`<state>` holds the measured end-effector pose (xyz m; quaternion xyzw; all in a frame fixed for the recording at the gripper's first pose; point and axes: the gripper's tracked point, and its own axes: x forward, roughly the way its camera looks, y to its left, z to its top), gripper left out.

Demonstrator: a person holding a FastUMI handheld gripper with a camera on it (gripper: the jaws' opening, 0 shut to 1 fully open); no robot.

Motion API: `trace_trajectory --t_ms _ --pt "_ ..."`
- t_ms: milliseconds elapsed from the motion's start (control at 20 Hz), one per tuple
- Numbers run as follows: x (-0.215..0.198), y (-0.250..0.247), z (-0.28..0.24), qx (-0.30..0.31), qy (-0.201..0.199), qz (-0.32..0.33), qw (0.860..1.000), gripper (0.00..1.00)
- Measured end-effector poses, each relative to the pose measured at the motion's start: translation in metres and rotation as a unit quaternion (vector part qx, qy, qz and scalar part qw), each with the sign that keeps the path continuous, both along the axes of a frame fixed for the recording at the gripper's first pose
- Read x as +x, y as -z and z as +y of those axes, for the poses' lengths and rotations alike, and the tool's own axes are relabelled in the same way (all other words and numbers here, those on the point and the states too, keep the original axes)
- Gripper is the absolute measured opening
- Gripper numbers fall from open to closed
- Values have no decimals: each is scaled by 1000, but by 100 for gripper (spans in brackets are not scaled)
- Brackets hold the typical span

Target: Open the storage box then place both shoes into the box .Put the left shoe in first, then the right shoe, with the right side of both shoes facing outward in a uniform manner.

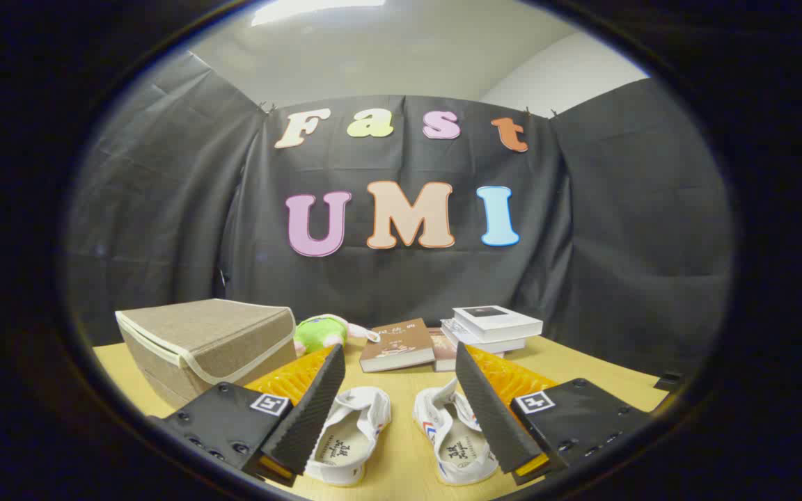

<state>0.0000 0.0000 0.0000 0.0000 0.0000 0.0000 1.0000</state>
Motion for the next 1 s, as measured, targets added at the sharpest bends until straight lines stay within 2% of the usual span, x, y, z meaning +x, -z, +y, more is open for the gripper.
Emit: trace_trajectory --t_ms 1000 --pt "-1 -2 -4 2 1 -1 1000 100"
